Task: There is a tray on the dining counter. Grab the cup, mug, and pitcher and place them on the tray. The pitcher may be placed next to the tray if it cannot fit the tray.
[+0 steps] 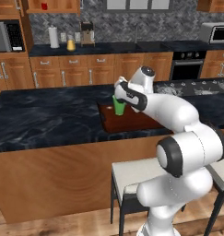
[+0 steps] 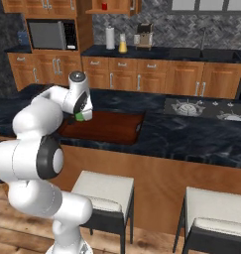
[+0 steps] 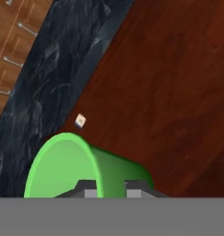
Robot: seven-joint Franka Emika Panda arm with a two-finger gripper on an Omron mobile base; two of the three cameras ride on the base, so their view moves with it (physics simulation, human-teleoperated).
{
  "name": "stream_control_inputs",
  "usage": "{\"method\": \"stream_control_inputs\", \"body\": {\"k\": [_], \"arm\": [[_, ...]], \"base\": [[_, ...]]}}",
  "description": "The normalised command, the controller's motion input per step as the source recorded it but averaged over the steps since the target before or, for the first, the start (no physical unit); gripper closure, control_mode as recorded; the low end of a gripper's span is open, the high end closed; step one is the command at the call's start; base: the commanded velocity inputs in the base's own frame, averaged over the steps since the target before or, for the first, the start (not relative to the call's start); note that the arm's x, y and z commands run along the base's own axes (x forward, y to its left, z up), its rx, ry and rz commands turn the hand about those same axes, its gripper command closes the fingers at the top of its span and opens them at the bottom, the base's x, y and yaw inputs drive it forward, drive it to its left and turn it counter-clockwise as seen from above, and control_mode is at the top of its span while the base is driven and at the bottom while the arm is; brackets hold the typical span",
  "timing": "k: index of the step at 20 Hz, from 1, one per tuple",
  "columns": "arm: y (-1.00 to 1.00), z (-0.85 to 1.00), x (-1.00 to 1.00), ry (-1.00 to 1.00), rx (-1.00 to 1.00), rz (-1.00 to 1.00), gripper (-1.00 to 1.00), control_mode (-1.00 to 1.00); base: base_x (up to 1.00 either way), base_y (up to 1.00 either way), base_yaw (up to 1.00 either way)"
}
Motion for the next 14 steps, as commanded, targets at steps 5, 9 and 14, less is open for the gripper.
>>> {"method": "stream_control_inputs", "body": {"k": [5, 9, 14], "arm": [[0.06, -0.16, 0.26, 0.00, 0.00, 0.00, 1.00, -1.00], [0.06, -0.11, 0.24, 0.00, 0.00, 0.00, 1.00, -1.00], [0.09, -0.21, 0.20, 0.00, 0.00, 0.00, 1.00, -1.00]], "base": [[0.00, 0.00, 0.00], [0.00, 0.00, 0.00], [0.00, 0.00, 0.00]]}}
